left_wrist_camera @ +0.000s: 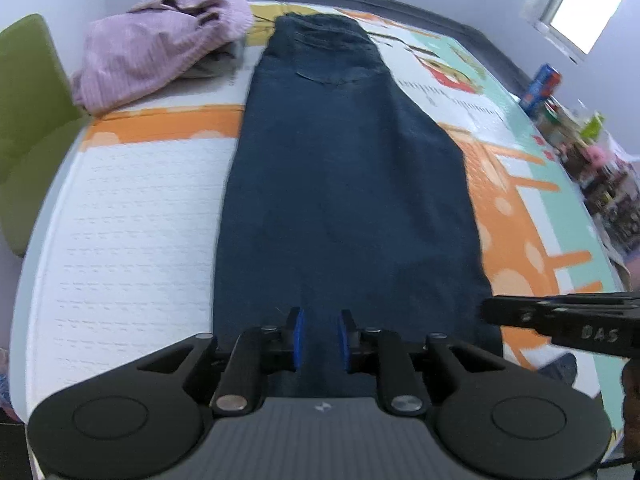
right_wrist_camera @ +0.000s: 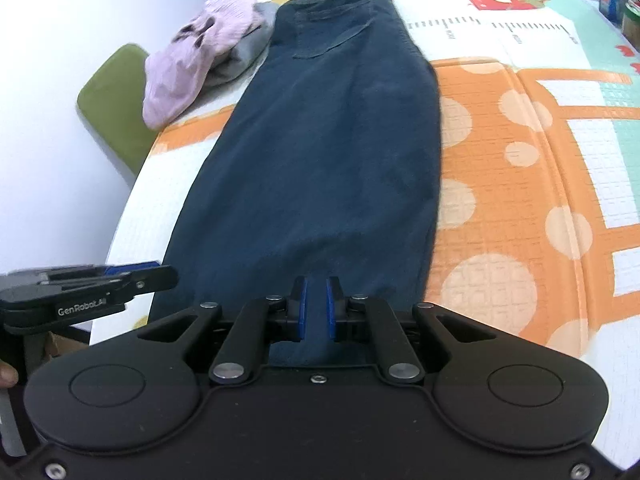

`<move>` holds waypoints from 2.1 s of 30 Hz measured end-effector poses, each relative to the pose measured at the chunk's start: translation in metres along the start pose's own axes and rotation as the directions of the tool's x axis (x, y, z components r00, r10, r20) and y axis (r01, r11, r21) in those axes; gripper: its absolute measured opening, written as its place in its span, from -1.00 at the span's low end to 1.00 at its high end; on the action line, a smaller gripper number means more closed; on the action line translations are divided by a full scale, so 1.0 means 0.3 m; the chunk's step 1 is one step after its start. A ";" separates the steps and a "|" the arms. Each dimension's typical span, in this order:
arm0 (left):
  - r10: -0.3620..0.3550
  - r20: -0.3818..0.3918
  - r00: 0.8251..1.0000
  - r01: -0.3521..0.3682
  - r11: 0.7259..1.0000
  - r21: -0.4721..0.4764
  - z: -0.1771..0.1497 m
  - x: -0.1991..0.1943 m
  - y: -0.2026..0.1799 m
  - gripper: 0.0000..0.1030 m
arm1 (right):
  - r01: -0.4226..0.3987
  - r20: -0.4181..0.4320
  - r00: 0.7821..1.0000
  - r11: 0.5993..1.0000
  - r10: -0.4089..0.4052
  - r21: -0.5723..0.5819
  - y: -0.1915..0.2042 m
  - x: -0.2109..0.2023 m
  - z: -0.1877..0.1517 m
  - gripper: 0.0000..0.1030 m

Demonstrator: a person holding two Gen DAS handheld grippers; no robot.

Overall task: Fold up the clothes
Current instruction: 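Open both grippers and release the flattened jeans, then move both grippers down to the jeans leg hems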

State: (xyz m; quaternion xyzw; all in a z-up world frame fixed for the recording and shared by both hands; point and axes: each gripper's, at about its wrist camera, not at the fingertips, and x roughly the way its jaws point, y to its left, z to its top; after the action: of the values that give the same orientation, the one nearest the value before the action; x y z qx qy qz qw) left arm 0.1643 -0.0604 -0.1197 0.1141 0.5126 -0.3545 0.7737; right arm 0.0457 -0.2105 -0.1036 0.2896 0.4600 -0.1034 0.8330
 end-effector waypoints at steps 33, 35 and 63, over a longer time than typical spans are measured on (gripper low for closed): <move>0.003 -0.121 0.993 -0.004 1.000 -0.015 -0.224 -0.017 0.081 -0.54 | 0.091 -0.065 0.995 0.980 -0.081 0.180 -0.144 -0.108 -0.281 -0.89; -0.017 -0.111 0.994 0.016 1.000 -0.007 -0.222 -0.038 0.051 -0.53 | 0.092 -0.049 0.995 0.979 -0.084 0.182 -0.163 -0.148 -0.280 -0.86; -0.204 -0.237 0.950 0.287 0.870 0.401 -0.151 0.185 -0.780 0.01 | 0.105 0.026 0.990 0.836 -0.141 0.539 -0.646 -0.462 -0.679 -0.44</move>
State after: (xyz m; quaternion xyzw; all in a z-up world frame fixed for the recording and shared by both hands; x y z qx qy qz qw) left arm -0.0114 -0.2289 -0.1448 0.2482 0.5021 -0.5423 0.6262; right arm -0.2600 -0.2630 -0.1473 0.4770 0.4031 -0.2903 0.7251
